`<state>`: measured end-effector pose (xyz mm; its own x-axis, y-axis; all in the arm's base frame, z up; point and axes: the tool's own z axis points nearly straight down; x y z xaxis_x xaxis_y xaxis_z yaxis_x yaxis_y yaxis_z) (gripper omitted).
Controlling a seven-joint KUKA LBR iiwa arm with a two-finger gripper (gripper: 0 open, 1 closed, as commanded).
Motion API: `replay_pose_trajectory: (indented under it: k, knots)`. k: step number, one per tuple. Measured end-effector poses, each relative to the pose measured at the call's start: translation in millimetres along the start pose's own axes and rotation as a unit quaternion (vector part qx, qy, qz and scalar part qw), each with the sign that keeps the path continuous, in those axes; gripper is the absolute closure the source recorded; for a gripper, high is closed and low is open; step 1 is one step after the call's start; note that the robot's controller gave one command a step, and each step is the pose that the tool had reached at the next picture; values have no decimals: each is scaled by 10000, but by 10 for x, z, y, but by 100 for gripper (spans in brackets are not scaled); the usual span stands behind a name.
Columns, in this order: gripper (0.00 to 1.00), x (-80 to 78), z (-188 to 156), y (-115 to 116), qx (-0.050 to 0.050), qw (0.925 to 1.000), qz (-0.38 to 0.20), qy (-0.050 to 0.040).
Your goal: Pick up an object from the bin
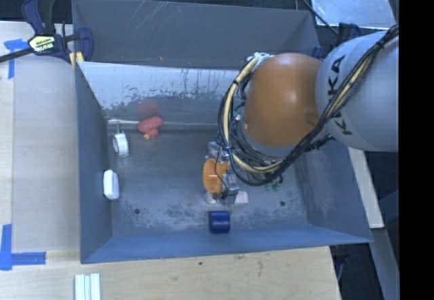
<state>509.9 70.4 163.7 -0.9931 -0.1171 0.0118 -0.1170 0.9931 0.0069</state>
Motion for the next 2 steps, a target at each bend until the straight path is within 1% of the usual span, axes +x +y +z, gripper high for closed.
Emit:
replay_pose_trajectory:
  k: [1, 2]
  knots:
    - [100, 56, -1163, 37, -2, 9997, 231, 2]
    - [100, -161, -2042, -310, 9, 10000, 66, -54]
